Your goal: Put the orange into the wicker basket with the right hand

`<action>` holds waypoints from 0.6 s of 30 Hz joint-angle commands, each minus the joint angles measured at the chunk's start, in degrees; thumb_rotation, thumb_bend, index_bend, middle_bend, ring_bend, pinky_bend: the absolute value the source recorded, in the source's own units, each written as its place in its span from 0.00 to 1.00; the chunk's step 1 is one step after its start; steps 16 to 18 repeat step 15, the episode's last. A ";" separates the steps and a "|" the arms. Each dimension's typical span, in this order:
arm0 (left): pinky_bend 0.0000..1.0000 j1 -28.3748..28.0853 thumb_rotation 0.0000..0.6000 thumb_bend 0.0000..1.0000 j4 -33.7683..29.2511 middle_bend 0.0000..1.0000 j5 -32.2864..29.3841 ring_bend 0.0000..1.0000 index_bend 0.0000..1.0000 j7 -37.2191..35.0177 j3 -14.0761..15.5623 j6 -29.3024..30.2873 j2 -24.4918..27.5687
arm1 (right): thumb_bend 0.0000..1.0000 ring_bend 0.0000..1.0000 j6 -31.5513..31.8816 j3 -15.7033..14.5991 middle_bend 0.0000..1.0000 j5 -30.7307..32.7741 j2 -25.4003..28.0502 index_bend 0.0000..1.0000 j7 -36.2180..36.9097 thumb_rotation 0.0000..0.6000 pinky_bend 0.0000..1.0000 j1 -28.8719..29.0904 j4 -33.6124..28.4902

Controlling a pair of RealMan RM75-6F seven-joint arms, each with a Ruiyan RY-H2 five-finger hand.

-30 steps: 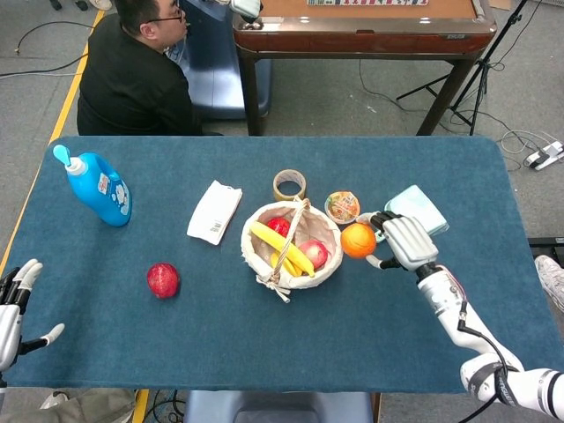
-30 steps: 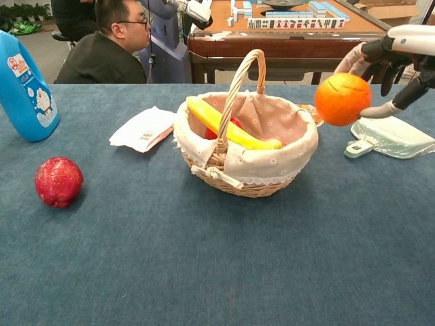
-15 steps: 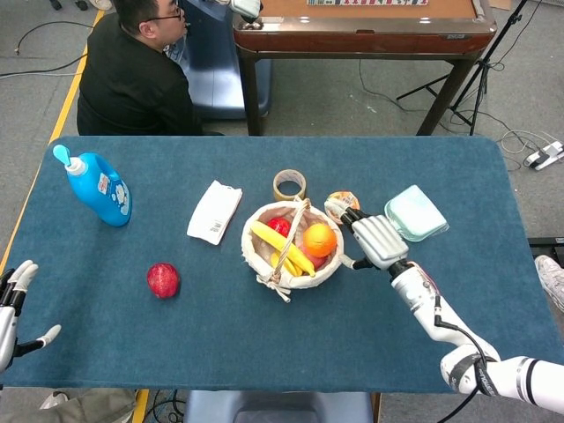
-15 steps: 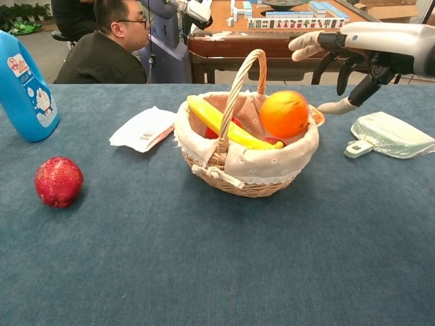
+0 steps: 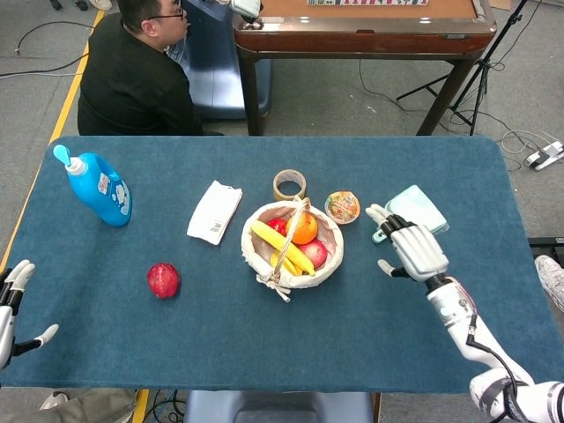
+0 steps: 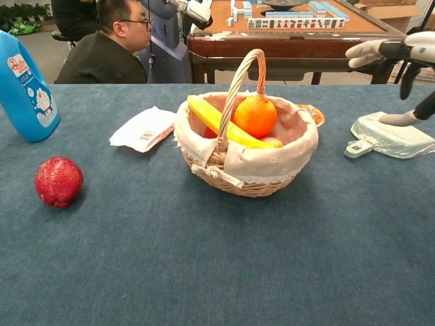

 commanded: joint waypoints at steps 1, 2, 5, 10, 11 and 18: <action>0.08 -0.21 1.00 0.17 -0.04 0.00 0.08 0.00 0.04 0.08 -0.08 -0.21 -0.08 | 0.25 0.17 6.44 -2.94 0.12 -3.07 1.43 0.01 0.84 1.00 0.44 -5.38 0.67; 0.08 -0.31 1.00 0.17 -0.08 0.00 0.13 0.00 0.04 0.18 -0.10 -0.32 -0.11 | 0.25 0.17 7.49 -3.40 0.12 -3.51 1.73 0.01 1.41 1.00 0.44 -6.37 0.74; 0.08 -0.61 1.00 0.17 -0.24 0.00 0.37 0.00 0.04 0.55 -0.14 -0.57 -0.27 | 0.25 0.17 11.53 -4.95 0.12 -5.24 2.69 0.01 2.66 1.00 0.44 -9.90 1.37; 0.08 -0.80 1.00 0.17 -0.47 0.00 0.30 0.00 0.04 0.97 -0.20 -0.79 -0.39 | 0.26 0.17 17.70 -6.72 0.13 -7.95 4.23 0.01 5.52 1.00 0.44 -15.03 1.81; 0.08 -0.83 1.00 0.17 -0.50 0.00 0.30 0.00 0.04 1.04 -0.19 -0.84 -0.45 | 0.25 0.17 18.84 -6.98 0.13 -8.43 4.42 0.01 6.08 1.00 0.44 -15.95 2.00; 0.08 -1.06 1.00 0.17 -0.56 0.00 0.32 0.00 0.04 1.41 -0.16 -1.15 -0.81 | 0.25 0.17 23.10 -7.98 0.14 -10.19 4.84 0.01 7.60 1.00 0.44 -19.63 2.95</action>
